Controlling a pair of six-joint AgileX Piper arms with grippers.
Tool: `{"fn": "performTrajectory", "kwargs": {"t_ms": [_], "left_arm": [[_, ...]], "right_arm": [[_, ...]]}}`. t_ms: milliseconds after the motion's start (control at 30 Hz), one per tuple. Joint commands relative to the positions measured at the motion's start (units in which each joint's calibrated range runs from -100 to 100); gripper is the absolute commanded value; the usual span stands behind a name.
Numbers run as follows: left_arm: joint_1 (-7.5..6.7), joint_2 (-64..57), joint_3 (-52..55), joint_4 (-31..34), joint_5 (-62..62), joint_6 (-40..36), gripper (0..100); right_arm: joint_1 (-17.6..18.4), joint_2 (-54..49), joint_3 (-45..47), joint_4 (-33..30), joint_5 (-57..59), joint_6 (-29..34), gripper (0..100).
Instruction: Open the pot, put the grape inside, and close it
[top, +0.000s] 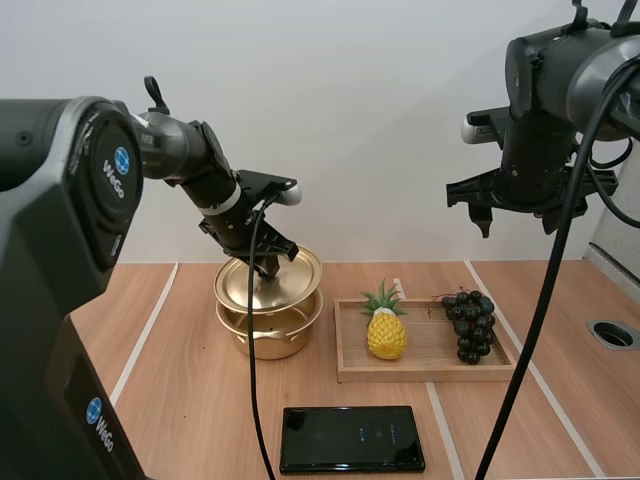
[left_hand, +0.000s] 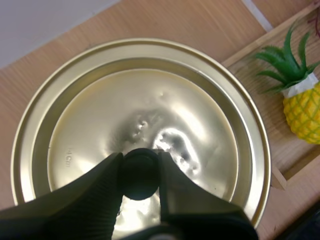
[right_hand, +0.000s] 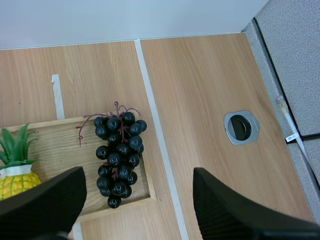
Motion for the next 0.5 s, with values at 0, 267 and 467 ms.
{"fn": "performTrajectory", "kwargs": {"t_ms": [0,267,467], "left_arm": [[-0.10,-4.4,0.0,-0.9,-3.1,-0.5,2],[-0.10,-17.7,0.0,-0.9,-10.7,-1.7,2],[-0.03,-29.9,0.0,-1.0,-19.1,-5.2,2]], "right_arm": [[-0.2,-0.4,0.1,-0.2,0.8,0.2,100],[-0.2,-0.4,0.1,-0.2,0.8,0.2,100],[-0.2,-0.4,0.1,0.9,-0.7,0.2,100]]}}
